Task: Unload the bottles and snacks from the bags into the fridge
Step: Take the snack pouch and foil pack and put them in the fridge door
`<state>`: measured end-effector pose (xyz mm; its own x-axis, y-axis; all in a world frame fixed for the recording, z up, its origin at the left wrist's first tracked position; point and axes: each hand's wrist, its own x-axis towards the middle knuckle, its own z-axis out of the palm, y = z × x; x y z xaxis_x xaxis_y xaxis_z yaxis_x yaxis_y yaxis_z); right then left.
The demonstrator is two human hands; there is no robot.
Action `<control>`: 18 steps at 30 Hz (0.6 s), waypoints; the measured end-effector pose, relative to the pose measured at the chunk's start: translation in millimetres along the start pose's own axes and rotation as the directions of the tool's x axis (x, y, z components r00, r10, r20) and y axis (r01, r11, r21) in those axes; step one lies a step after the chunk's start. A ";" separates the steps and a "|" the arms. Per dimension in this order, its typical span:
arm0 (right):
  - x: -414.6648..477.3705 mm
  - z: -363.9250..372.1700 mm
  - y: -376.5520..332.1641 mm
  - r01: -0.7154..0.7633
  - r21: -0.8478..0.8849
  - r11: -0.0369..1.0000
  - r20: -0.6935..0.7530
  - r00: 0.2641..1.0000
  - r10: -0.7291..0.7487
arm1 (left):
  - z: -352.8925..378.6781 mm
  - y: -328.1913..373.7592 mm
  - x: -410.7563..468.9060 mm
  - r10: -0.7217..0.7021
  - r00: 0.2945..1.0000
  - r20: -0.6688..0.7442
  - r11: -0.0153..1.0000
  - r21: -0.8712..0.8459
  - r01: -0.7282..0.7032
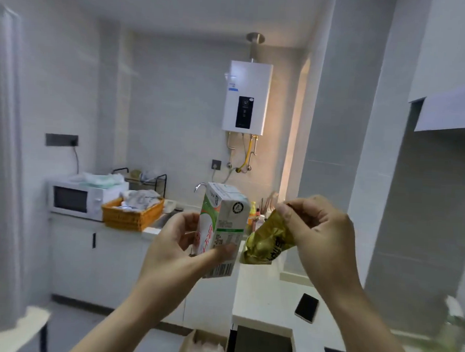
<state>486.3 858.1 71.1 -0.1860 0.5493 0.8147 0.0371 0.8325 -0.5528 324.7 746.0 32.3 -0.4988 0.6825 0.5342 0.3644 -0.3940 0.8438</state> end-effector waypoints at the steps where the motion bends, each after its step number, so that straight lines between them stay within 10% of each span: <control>1: 4.1 12.9 -0.4 0.017 0.032 0.999 0.018 1.000 -0.017 | -10.2 -0.2 0.3 0.001 0.999 -0.038 1.000 0.026 0.000; 18: -4.3 219.3 -71.2 0.061 0.625 0.778 0.331 0.882 -0.335 | -163.1 30.9 -69.4 0.044 0.767 -0.640 0.938 0.290 0.188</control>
<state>269.1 780.6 68.5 -0.5014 0.1817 0.8460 -0.5958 0.6365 -0.4898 242.3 586.0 29.8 -0.8702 0.1121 0.4798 0.4757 -0.0629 0.8774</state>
